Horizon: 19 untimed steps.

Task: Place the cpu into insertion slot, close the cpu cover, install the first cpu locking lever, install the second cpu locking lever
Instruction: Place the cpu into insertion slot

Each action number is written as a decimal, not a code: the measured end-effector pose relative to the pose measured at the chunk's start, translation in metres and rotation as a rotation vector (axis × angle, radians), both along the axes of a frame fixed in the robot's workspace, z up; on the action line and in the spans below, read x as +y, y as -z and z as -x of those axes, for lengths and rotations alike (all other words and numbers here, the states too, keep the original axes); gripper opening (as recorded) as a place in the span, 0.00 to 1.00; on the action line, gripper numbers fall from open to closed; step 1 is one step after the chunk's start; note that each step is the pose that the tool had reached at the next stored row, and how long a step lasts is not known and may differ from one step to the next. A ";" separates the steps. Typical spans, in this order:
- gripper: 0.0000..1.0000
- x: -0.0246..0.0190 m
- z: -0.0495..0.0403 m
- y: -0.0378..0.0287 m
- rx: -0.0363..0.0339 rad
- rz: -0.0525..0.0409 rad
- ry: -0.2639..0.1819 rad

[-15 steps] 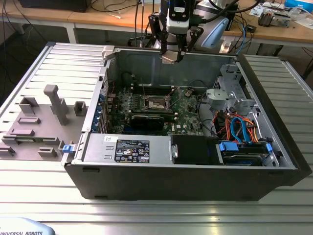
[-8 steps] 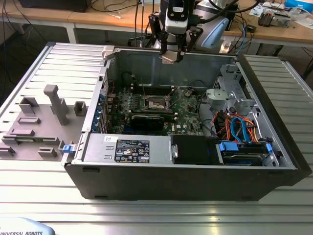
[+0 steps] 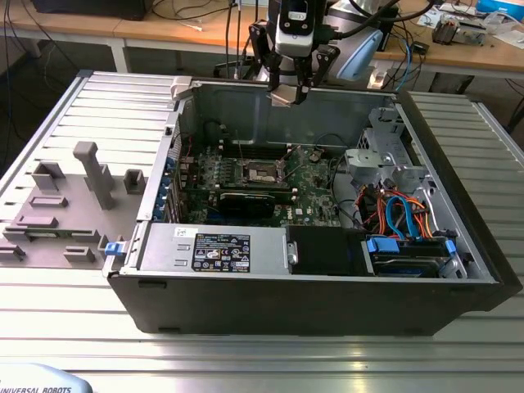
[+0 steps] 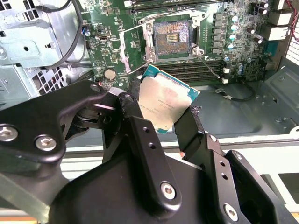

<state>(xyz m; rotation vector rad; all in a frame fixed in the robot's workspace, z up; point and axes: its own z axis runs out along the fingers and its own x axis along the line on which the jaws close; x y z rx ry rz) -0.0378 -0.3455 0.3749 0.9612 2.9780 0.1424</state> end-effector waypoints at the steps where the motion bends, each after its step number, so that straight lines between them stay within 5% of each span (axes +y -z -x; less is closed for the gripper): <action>1: 0.54 0.0000 0.0000 0.0000 0.0000 0.0000 0.000; 10: 0.54 0.0000 0.0000 0.0000 0.0000 0.0000 0.005; 19: 0.54 0.0000 0.0000 0.0001 -0.0001 0.0000 0.071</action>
